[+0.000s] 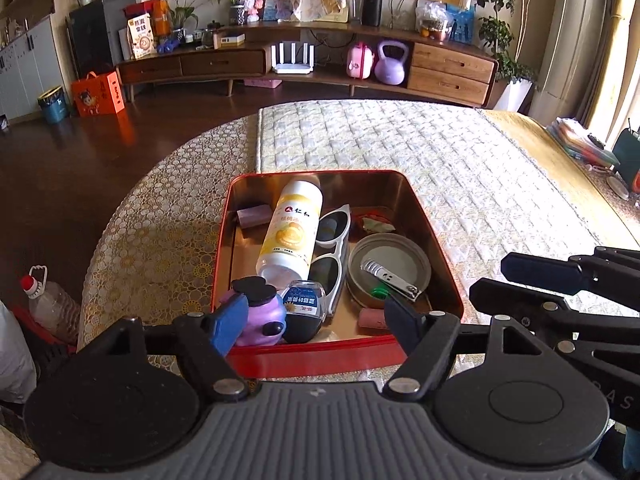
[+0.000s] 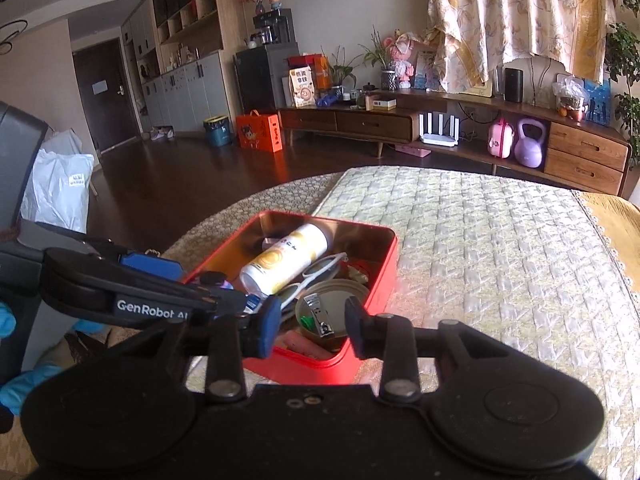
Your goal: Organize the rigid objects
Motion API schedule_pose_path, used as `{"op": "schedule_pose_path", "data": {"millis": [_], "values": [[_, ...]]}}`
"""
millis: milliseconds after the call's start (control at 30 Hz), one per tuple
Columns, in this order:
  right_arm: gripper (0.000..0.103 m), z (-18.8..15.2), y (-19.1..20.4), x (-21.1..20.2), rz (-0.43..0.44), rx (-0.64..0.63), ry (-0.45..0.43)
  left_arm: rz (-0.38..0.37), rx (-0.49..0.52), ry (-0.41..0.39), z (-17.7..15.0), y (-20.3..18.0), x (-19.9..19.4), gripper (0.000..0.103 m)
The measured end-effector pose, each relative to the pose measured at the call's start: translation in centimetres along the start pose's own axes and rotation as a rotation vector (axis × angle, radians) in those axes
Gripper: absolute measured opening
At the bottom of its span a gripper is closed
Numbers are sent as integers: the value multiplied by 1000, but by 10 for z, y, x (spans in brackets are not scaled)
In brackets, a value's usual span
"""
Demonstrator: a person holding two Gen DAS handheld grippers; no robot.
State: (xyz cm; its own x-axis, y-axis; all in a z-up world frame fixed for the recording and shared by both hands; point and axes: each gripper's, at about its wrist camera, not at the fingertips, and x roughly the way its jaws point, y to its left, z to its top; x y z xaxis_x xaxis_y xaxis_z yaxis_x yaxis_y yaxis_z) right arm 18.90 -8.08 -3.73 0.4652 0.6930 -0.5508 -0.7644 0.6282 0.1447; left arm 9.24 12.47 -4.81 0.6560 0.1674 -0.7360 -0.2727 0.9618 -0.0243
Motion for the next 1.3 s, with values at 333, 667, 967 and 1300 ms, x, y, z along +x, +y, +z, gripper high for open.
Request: {"op": "schedule_pose_path", "data": {"millis": [333, 667, 967, 1300], "values": [[66, -6, 4, -26, 8, 21, -39, 30, 8, -67, -9, -5, -28, 80], [97, -17, 3, -51, -8, 60, -69, -3, 11, -105, -19, -15, -50, 83], [102, -25, -4, -67, -18, 115, -84, -17, 15, -119, -30, -26, -60, 87], [102, -28, -6, -73, -20, 129, -99, -8, 28, -109, -37, -37, -64, 87]]}}
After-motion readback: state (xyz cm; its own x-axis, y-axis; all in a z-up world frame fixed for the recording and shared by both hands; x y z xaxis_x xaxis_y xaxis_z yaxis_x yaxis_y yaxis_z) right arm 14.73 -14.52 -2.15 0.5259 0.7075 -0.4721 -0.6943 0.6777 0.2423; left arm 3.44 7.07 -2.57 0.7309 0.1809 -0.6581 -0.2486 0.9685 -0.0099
